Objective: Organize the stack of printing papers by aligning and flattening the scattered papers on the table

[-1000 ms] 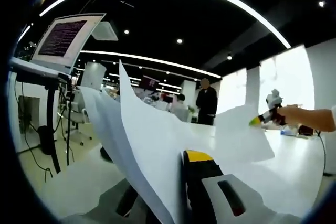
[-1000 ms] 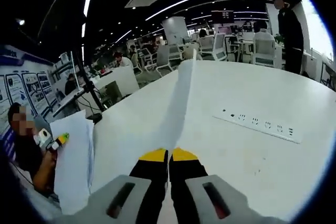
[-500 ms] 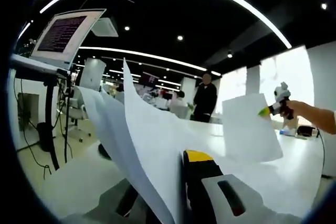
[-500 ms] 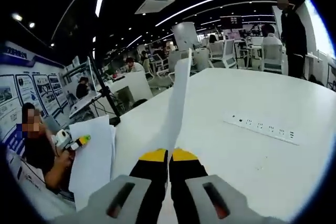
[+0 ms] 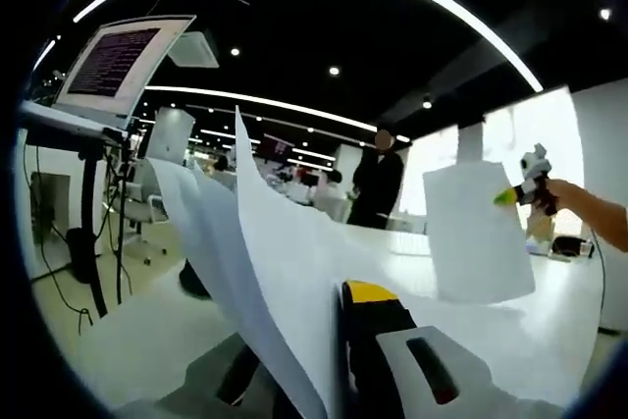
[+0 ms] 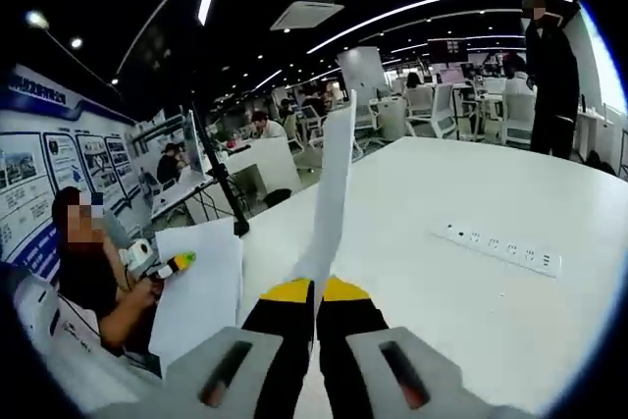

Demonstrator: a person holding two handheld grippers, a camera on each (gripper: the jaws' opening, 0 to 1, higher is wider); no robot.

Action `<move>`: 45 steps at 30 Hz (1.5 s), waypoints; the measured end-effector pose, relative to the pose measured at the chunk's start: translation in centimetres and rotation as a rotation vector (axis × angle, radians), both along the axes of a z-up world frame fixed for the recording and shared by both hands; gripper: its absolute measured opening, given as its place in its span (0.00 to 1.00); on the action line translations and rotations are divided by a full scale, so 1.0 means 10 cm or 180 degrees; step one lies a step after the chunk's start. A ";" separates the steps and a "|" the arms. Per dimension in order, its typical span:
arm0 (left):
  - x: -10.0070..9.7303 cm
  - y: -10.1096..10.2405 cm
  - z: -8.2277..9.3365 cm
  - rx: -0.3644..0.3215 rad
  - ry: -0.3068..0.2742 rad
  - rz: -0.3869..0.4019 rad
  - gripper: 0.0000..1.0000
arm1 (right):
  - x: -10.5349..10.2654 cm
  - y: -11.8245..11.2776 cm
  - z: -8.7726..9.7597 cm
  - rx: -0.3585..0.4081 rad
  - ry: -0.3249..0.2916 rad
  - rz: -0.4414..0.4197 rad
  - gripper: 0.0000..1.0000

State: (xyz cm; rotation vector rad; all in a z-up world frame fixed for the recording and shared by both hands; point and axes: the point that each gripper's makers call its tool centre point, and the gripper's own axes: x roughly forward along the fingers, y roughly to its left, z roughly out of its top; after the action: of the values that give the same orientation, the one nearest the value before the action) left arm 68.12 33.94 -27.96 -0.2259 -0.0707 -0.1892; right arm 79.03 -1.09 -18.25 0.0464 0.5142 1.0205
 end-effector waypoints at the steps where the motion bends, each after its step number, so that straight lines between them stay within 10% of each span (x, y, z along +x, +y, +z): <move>1: 0.00 0.00 0.00 -0.0003 0.0001 -0.0005 0.09 | -0.02 0.00 0.02 0.0019 0.0004 0.0012 0.00; 12: 0.14 -0.10 0.02 -0.0251 0.0030 -0.0192 0.07 | -0.16 -0.10 0.17 0.0078 0.0000 0.0085 0.00; 35: 0.28 -0.37 -0.07 -0.0001 0.0111 -0.0436 0.09 | -0.41 -0.05 0.58 0.0004 -0.0220 0.0430 0.00; 45: 0.26 -0.38 -0.06 -0.0014 0.0093 -0.0450 0.09 | -0.50 -0.01 0.79 0.0182 0.0031 0.0442 0.00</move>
State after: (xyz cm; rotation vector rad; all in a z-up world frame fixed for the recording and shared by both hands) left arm 70.77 30.15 -28.55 -0.2382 -0.0259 -0.3264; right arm 74.07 -1.22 -10.36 0.0672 0.5023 1.1715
